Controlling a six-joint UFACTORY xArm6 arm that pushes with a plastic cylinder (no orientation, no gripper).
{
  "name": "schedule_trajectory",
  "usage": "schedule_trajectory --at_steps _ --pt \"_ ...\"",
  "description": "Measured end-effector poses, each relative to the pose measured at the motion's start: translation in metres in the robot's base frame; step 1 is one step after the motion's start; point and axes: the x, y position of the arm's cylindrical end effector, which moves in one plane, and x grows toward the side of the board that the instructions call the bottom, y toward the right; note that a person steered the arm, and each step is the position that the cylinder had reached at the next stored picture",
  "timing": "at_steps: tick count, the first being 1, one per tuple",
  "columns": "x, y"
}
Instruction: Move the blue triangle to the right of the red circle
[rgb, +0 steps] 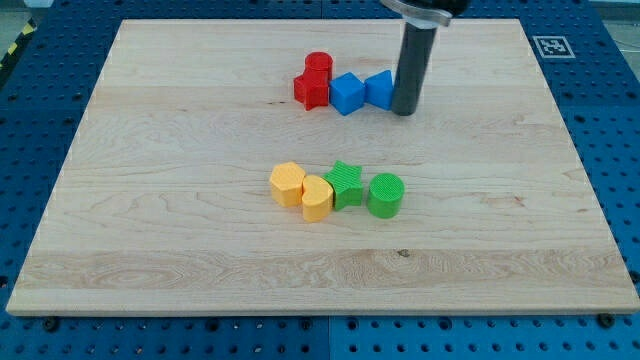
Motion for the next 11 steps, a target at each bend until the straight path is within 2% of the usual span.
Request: schedule_trajectory --at_steps 1,3,4,7,8,10,11 --pt "-0.008 -0.015" --pt "-0.014 0.035" --pt "-0.027 0.035" --pt "-0.031 -0.024" --pt "-0.037 -0.015" --pt "-0.022 0.056" --pt "-0.021 0.064"
